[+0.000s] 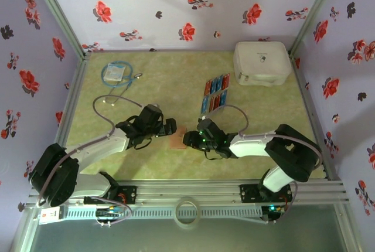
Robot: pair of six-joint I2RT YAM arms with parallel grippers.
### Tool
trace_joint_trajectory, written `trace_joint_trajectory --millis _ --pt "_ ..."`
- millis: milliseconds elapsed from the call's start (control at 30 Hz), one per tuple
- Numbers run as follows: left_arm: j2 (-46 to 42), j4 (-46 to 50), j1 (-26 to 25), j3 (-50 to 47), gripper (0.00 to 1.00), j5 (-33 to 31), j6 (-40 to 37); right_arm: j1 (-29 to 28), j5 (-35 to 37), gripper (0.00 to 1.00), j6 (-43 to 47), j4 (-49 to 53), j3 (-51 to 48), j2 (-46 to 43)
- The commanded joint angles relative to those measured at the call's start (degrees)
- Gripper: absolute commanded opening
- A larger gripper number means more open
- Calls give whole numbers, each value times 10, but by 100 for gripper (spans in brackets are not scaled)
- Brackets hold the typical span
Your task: Put the credit cards into the card holder
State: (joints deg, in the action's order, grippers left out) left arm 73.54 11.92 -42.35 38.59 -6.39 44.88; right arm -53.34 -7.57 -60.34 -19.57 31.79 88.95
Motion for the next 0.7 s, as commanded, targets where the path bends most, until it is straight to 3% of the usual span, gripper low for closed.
trace_joint_trajectory --millis 0,467,567,667 --pt "11 -14 3 -10 100 14 -1 -7 -5 42 -19 -36 -6 12" --pt "61 -61 -26 -13 100 30 15 -15 -13 36 -44 -98 -15 56" --pt "71 -67 -32 -12 100 29 20 -14 -16 31 -50 -112 -16 66" --pt "78 -72 -38 -11 100 30 22 -15 -18 19 -56 -128 -19 76"
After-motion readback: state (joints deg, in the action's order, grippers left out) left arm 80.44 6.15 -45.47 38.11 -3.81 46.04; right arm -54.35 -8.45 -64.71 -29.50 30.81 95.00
